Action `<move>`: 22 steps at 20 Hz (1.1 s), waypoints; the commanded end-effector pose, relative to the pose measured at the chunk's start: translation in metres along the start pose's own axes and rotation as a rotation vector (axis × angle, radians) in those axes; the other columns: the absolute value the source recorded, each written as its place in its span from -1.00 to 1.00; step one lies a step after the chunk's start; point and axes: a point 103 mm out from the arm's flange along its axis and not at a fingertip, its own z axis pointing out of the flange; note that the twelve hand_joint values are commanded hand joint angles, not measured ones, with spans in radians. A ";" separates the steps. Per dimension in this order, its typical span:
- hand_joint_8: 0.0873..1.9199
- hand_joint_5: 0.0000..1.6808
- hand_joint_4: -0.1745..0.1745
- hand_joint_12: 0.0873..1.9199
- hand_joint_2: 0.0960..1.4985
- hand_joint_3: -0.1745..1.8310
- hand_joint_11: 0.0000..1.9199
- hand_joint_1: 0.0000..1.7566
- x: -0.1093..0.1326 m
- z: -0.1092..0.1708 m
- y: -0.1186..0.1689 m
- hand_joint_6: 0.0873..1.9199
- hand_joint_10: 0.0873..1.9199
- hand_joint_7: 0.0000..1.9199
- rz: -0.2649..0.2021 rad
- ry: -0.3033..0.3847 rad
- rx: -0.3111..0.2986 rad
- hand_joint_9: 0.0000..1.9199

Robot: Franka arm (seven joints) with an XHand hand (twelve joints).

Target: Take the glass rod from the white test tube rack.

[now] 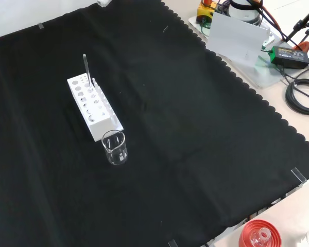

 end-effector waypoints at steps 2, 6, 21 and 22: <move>-0.25 -0.78 0.03 0.53 0.16 -0.54 -0.86 -0.60 0.001 0.009 0.020 -1.00 -0.13 -0.72 -0.022 -0.008 0.027 -0.60; -0.25 -0.77 0.02 0.52 0.16 -0.54 -0.85 -0.60 0.001 0.020 0.031 -1.00 -0.14 -0.70 -0.028 -0.002 0.047 -0.57; -0.24 -0.73 -0.06 0.49 0.14 -0.54 -0.77 -0.53 -0.009 0.052 0.059 -1.00 -0.17 -0.66 -0.039 -0.011 0.087 -0.48; -0.24 -0.73 -0.07 0.49 0.14 -0.54 -0.75 -0.52 -0.010 0.053 0.061 -1.00 -0.17 -0.65 -0.041 -0.005 0.087 -0.47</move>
